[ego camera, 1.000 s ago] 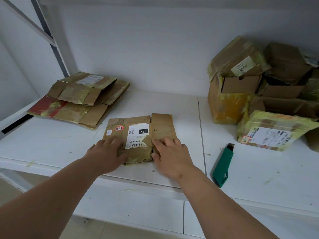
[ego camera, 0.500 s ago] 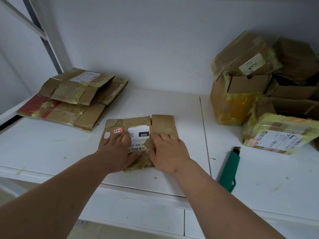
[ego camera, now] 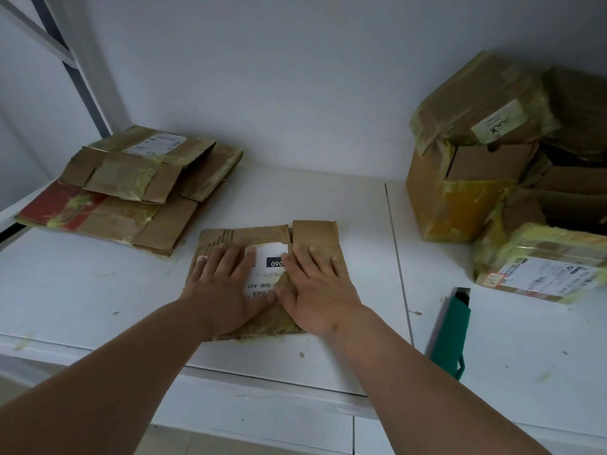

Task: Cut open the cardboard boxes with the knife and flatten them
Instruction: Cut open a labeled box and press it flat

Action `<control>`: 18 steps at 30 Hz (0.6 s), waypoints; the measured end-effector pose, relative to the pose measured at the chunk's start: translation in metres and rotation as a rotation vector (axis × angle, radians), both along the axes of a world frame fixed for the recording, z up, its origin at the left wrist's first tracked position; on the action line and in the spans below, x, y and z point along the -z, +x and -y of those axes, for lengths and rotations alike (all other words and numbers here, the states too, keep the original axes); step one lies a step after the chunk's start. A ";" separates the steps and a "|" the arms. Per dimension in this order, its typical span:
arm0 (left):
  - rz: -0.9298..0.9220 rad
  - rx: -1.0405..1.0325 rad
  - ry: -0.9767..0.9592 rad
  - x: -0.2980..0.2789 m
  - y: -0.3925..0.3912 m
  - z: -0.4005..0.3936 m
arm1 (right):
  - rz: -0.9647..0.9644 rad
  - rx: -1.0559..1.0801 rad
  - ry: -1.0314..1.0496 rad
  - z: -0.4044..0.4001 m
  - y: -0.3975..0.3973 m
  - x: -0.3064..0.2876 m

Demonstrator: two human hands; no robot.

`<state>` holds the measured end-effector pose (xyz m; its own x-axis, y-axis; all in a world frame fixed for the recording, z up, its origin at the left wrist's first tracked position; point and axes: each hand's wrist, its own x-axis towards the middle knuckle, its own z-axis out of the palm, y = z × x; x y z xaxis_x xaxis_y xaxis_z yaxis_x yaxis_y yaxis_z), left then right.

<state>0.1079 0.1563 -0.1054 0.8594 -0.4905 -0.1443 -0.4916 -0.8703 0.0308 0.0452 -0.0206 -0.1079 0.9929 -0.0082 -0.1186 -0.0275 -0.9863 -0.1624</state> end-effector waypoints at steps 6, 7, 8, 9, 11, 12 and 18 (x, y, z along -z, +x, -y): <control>-0.074 0.019 0.042 0.012 0.009 -0.001 | -0.026 0.000 -0.026 0.002 0.002 0.009; -0.073 0.024 0.043 0.012 0.009 -0.001 | -0.033 0.006 -0.027 0.001 0.002 0.009; -0.078 0.026 0.043 0.012 0.008 -0.001 | -0.042 0.010 -0.024 0.001 0.001 0.008; -0.089 0.030 0.048 0.012 0.007 -0.001 | -0.052 0.014 -0.016 0.001 0.001 0.008; -0.105 0.037 0.054 0.011 0.006 0.000 | -0.068 0.024 0.014 0.001 0.003 0.007; -0.108 0.034 0.053 0.010 0.007 -0.001 | -0.072 0.032 0.033 0.001 0.003 0.006; -0.163 -0.006 -0.266 -0.003 0.015 -0.017 | -0.041 0.078 0.074 -0.002 0.000 0.005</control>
